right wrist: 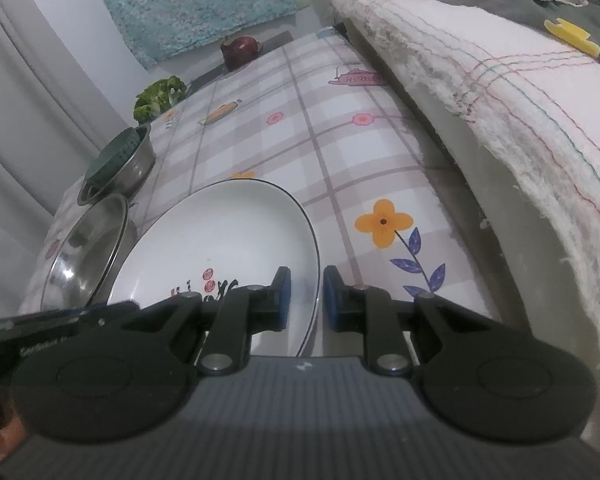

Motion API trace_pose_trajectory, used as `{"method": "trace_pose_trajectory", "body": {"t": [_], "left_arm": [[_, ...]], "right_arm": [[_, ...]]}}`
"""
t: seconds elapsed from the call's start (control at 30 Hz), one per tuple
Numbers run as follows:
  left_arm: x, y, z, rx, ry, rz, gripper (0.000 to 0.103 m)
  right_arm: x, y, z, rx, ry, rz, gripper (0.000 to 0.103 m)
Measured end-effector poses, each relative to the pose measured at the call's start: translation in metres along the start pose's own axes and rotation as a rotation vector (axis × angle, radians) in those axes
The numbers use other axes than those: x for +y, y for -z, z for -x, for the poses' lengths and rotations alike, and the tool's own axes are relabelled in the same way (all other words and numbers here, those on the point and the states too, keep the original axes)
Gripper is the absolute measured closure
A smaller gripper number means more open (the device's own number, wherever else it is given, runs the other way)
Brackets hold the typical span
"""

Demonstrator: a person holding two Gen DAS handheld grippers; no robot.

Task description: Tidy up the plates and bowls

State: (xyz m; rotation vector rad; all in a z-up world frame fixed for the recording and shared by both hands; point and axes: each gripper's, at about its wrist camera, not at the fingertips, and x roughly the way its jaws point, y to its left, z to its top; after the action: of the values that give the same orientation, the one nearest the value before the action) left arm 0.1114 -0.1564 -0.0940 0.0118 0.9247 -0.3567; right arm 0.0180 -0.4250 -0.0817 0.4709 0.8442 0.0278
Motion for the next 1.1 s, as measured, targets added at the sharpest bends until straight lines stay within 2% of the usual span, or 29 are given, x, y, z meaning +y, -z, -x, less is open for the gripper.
{"method": "trace_pose_trajectory", "body": {"t": [0.27, 0.63, 0.93, 1.1], "left_arm": [[0.0, 0.002, 0.003, -0.013, -0.007, 0.005, 0.085], [0.006, 0.02, 0.028, 0.026, 0.0, 0.028, 0.086], [0.004, 0.014, 0.019, 0.024, -0.018, -0.004, 0.085], [0.003, 0.012, 0.012, 0.037, -0.015, 0.0, 0.08]], "right_arm": [[0.003, 0.002, 0.001, -0.003, 0.004, 0.021, 0.085], [0.013, -0.004, -0.009, 0.005, -0.011, 0.064, 0.084], [0.012, -0.002, -0.007, -0.004, -0.014, 0.077, 0.085], [0.01, 0.004, -0.001, -0.003, -0.019, 0.069, 0.085]]}}
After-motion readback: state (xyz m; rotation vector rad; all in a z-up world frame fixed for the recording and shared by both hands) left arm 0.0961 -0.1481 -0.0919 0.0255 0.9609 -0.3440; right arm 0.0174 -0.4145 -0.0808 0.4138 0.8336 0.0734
